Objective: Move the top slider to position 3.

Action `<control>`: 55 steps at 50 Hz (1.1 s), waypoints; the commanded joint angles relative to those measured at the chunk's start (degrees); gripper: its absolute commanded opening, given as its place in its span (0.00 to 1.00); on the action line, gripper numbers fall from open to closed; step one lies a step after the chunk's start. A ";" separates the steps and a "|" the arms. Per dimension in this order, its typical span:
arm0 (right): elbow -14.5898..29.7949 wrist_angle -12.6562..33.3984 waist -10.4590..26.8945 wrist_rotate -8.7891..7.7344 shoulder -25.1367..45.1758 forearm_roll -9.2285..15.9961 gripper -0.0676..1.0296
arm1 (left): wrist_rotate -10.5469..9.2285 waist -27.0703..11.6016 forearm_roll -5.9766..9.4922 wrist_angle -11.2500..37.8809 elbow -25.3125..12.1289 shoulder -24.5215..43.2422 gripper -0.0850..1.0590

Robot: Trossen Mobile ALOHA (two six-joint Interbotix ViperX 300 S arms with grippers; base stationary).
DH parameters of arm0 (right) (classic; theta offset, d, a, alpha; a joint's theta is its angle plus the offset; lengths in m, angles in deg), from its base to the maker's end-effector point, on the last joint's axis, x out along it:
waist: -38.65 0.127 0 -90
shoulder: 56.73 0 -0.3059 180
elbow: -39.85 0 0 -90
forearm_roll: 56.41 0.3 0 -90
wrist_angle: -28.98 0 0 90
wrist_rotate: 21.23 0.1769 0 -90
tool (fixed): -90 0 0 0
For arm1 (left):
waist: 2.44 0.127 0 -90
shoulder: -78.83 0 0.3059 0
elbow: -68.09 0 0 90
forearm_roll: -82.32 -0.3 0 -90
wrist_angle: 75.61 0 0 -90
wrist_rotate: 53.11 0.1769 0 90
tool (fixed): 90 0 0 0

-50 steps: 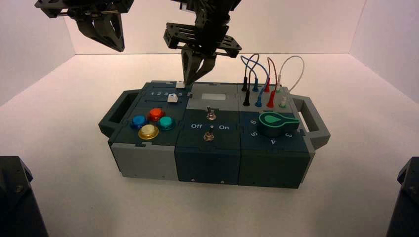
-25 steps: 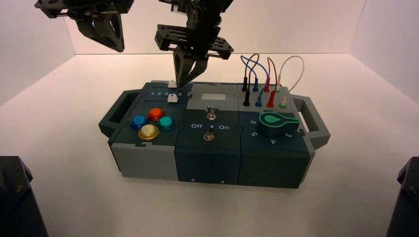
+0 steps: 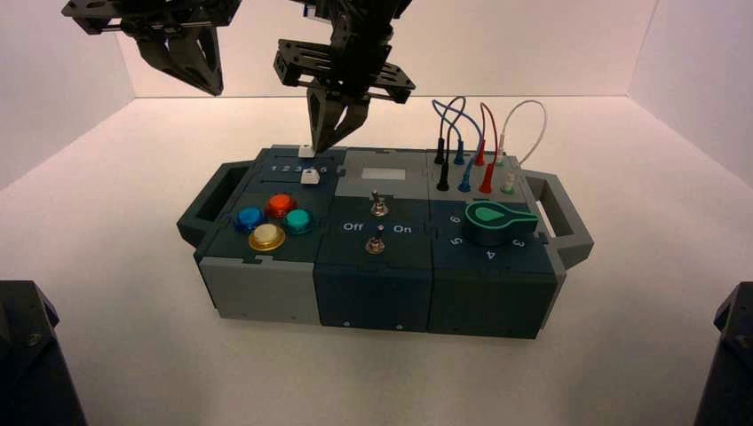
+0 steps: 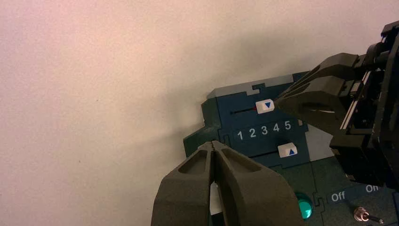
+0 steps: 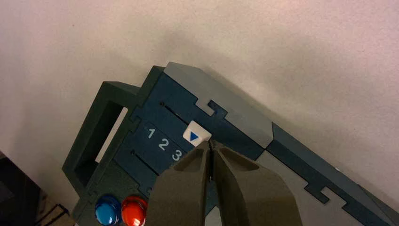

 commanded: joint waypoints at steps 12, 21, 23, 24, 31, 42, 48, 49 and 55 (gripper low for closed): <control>1.67 -0.09 0.44 0.00 -0.88 0.26 0.04 | 0.00 0.00 0.00 -0.18 -0.70 -0.18 0.05; 2.11 0.00 0.44 0.00 -0.53 0.26 0.04 | 0.00 0.00 0.00 -0.18 -0.79 0.09 0.05; 2.11 0.00 0.44 0.00 -0.53 0.26 0.04 | 0.00 0.00 0.00 -0.18 -0.79 0.18 0.05; 2.11 0.00 0.44 0.00 -0.53 0.26 0.04 | 0.00 0.00 0.00 -0.18 -0.79 0.26 0.05; 2.02 0.00 0.44 -0.09 -0.44 0.26 0.04 | 0.00 0.00 -0.18 -0.26 -0.88 0.62 0.05; 1.05 0.18 0.18 -0.09 -1.23 -0.18 0.04 | 0.09 0.09 -0.18 0.09 -0.79 0.44 0.05; 0.26 1.41 0.00 -0.53 -2.90 -1.05 0.04 | 0.18 0.00 -0.35 0.79 -0.70 -0.18 0.05; 0.00 1.67 0.00 -0.62 -3.60 -1.58 0.04 | 0.18 0.09 -0.35 1.05 -0.70 -0.44 0.05; -1.67 1.58 0.18 -0.62 -7.03 -3.96 0.04 | 0.18 0.18 -0.97 1.32 -0.70 -1.58 0.05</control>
